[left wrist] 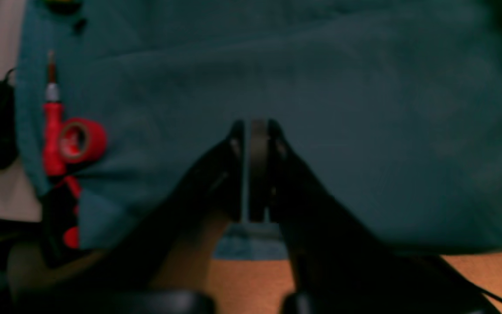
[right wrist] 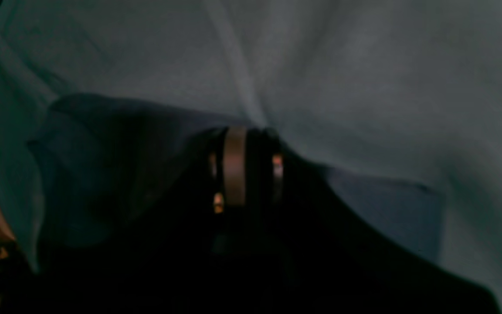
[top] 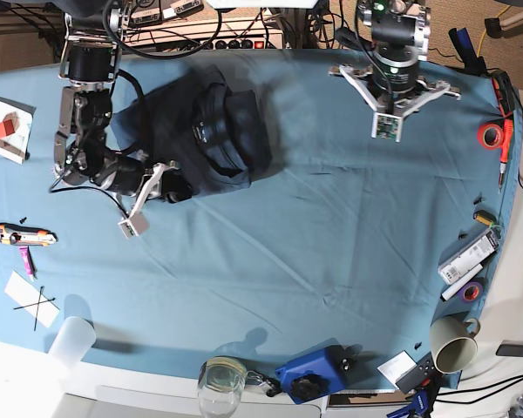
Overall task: Fold the T-shirt properly
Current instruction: 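Tuck and flatten the folded bundle edge with the right gripper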
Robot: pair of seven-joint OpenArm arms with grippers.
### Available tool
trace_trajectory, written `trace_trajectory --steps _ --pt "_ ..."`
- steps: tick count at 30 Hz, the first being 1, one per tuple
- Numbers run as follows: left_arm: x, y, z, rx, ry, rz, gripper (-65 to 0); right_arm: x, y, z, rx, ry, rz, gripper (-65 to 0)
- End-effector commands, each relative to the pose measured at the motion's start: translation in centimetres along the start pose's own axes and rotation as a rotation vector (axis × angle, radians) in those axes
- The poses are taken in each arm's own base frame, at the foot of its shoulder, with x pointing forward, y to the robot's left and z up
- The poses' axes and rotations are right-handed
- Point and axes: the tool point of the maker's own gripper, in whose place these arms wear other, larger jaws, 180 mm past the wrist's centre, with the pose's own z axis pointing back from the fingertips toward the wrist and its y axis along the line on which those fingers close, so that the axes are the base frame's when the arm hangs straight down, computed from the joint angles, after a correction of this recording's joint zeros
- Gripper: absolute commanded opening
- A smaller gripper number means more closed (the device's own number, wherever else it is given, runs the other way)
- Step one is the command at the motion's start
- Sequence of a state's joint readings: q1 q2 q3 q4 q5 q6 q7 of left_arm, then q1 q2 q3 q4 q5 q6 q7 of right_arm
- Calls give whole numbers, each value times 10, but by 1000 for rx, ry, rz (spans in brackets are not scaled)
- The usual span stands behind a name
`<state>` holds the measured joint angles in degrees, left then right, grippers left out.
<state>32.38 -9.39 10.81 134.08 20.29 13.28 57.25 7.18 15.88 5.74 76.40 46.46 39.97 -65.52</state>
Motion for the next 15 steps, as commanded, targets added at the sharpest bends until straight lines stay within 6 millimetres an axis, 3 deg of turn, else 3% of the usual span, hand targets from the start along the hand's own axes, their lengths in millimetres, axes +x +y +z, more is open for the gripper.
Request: trace_trajectory --steps 1,6,9,11,15 --pt "8 12 2 41 -38 6 -650 -2 -5 3 -20 35 18 -576" --pt "0 49 -5 116 -10 76 -650 11 1 17 8 3 14 -576" --pt "-5 56 -8 70 12 89 -650 32 2 37 -20 -63 43 -589" --pt "-6 62 -10 52 11 104 -650 47 1 53 -56 -108 73 -650" --pt "-4 77 -10 54 -13 126 -650 65 0 81 -132 -161 140 -650"
